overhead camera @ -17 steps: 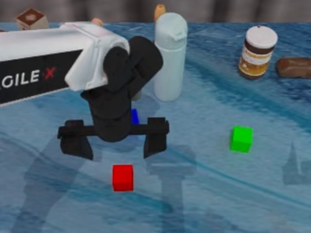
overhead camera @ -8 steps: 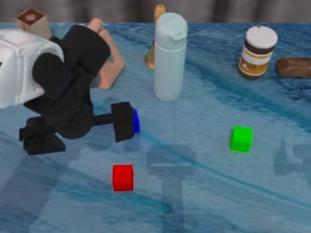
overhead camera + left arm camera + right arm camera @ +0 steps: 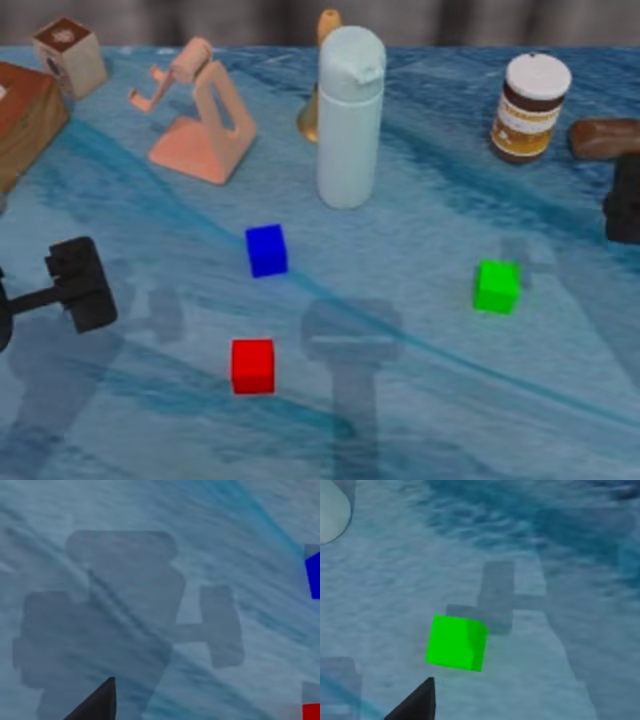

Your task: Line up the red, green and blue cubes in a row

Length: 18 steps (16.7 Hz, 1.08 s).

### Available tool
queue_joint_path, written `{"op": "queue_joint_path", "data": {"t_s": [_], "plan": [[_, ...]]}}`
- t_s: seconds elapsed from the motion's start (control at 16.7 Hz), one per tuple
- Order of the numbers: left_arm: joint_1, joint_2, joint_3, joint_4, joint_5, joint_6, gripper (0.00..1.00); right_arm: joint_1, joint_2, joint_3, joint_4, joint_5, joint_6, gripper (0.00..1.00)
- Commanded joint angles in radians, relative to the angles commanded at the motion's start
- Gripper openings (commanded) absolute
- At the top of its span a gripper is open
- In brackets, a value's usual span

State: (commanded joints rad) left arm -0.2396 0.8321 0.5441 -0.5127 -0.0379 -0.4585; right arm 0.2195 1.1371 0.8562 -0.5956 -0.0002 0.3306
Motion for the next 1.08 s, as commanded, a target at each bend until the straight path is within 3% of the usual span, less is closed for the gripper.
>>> {"op": "queue_joint_path", "data": {"t_s": [0.54,0.78,1.08], "plan": [[0.219,-0.665,-0.469,0.391,0.026,0.344,1.0,0.148,0.761,0.581,-0.403,0.0,0.224,1.0],[0.256,-0.808,-0.536,0.497,0.036,0.443,1.0,0.18,0.914,0.716,-0.482,0.002,0.273,1.0],[0.26,-0.832,-0.544,0.513,0.038,0.459,1.0,0.185,0.938,0.736,-0.493,0.002,0.28,1.0]]}}
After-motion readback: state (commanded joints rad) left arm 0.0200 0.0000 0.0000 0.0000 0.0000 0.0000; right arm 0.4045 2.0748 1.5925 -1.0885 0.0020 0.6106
